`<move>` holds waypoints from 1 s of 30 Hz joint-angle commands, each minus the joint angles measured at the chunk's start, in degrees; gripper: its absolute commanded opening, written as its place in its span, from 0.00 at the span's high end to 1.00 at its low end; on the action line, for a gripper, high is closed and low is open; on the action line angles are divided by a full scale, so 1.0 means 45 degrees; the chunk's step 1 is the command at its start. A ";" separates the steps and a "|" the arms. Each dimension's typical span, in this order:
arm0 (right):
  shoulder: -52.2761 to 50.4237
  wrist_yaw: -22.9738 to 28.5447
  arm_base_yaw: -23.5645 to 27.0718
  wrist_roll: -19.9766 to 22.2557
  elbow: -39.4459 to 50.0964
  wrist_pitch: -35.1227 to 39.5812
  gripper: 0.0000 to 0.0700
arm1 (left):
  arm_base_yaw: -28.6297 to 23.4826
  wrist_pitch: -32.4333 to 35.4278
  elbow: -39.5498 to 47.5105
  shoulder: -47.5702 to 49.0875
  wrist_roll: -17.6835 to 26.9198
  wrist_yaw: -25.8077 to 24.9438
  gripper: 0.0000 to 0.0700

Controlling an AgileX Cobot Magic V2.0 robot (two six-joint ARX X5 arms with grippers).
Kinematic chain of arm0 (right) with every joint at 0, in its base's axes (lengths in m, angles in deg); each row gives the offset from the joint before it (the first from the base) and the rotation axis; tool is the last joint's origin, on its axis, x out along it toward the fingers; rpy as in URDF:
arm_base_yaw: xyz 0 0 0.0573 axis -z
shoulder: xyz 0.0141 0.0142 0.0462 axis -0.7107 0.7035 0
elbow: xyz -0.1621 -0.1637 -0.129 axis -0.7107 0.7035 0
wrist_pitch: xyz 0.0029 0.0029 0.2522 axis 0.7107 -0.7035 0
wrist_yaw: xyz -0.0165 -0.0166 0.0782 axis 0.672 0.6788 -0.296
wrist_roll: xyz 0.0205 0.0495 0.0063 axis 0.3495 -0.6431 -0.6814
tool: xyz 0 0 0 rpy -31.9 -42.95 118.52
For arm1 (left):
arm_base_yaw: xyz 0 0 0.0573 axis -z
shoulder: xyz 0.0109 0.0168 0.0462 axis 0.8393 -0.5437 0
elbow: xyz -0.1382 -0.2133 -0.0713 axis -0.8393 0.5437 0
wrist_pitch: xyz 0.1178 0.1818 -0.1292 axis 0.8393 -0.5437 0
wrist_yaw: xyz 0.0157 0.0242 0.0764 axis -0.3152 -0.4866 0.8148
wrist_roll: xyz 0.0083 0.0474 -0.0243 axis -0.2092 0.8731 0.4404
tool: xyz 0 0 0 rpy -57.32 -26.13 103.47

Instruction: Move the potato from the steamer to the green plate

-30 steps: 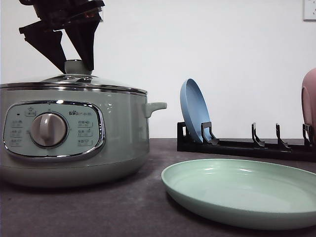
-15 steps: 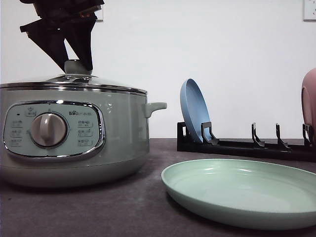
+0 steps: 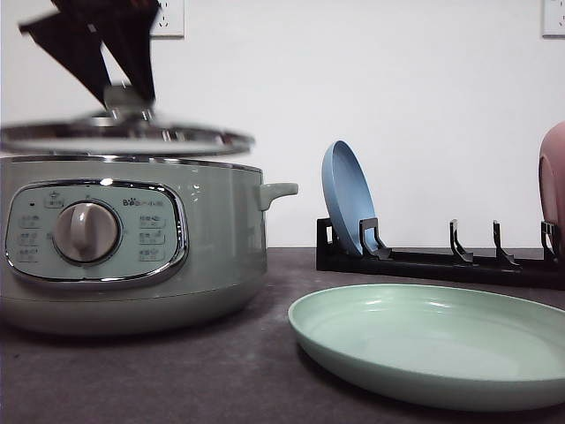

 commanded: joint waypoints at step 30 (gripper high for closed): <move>0.0423 0.0413 -0.0326 -0.1188 -0.0219 0.0499 0.44 | -0.4499 -0.1419 -0.0364 0.3572 -0.0070 0.2317 1.00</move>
